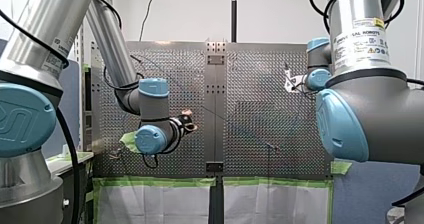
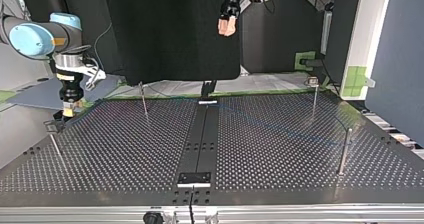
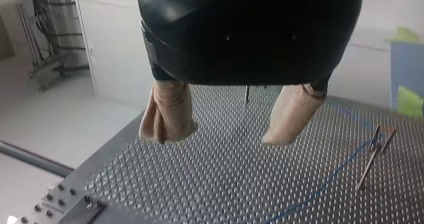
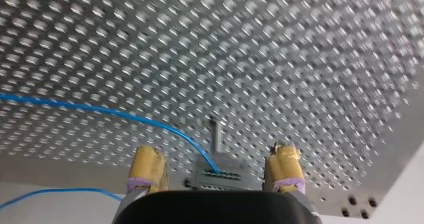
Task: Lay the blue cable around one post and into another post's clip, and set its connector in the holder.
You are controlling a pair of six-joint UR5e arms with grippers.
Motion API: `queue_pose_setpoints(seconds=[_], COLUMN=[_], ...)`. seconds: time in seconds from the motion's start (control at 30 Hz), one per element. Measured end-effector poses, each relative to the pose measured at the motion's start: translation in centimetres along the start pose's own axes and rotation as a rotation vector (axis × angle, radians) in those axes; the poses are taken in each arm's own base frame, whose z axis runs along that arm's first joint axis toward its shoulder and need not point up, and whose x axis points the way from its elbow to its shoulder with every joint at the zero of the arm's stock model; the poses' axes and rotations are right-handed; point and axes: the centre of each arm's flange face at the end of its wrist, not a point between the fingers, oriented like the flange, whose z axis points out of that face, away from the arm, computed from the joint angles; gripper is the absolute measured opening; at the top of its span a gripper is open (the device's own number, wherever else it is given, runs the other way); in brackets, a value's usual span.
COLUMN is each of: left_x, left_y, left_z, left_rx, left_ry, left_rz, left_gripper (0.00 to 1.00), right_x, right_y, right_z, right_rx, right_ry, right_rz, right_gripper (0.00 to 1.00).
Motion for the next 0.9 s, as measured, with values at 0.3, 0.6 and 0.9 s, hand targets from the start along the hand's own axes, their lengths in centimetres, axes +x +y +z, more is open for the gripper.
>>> queue_pose_setpoints(seconds=[0.3, 0.6, 0.9], left_x=[-0.3, -0.6, -1.0], left_y=[0.8, 0.9, -0.1], left_z=[0.6, 1.8, 3.8], left_rx=[-0.056, -0.096, -0.113], left_ry=[-0.016, -0.017, -0.008], left_rz=[0.008, 0.029, 0.047], left_gripper=[1.0, 1.0, 1.0], right_x=[-4.2, -5.9, -7.4], right_y=[-4.3, -8.4, -12.5], right_z=[-2.1, -0.9, -0.3], right_rx=[0.01, 0.01, 0.014], right_ry=[-0.077, -0.067, -0.088], right_rz=[-0.042, -0.079, -0.104], right_gripper=[0.95, 0.95, 0.95])
